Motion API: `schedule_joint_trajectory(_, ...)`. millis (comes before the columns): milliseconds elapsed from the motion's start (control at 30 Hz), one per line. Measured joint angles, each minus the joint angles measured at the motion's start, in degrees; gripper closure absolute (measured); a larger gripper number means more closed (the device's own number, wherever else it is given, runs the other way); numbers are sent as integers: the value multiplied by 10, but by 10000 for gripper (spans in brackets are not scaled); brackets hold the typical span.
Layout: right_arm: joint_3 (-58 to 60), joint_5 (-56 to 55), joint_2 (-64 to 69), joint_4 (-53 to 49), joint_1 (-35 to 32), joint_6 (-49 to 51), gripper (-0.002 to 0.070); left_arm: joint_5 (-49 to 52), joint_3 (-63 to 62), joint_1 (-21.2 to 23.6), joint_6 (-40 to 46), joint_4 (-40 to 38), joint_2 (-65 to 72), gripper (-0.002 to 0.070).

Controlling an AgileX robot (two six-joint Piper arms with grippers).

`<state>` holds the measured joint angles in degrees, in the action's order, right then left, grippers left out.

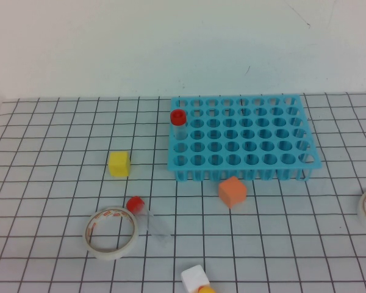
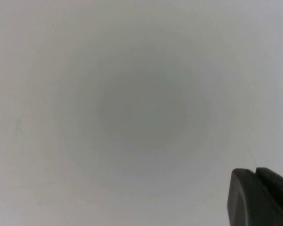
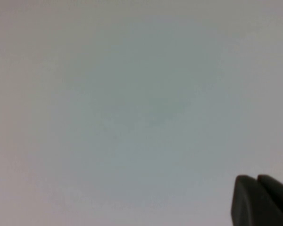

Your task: Place the test tubes

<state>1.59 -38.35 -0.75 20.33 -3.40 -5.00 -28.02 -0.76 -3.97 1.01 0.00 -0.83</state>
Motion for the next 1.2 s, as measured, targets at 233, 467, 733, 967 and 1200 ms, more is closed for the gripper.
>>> schedule_joint_trajectory(233,-33,134,0,-27,0,0,678,294,-185,0,-1,4,27,676)
schedule_joint_trajectory(467,-179,375,21,-196,0,0,678,429,-268,0,-1,-6,137,676)
schedule_joint_trajectory(733,-349,650,176,-166,0,-90,678,583,-308,0,26,-84,278,676)
schedule_joint_trajectory(967,-390,797,330,88,0,-391,678,601,-308,0,65,-105,304,676)
schedule_joint_trajectory(1200,-397,869,489,251,21,-548,678,614,-299,0,80,-105,304,676)
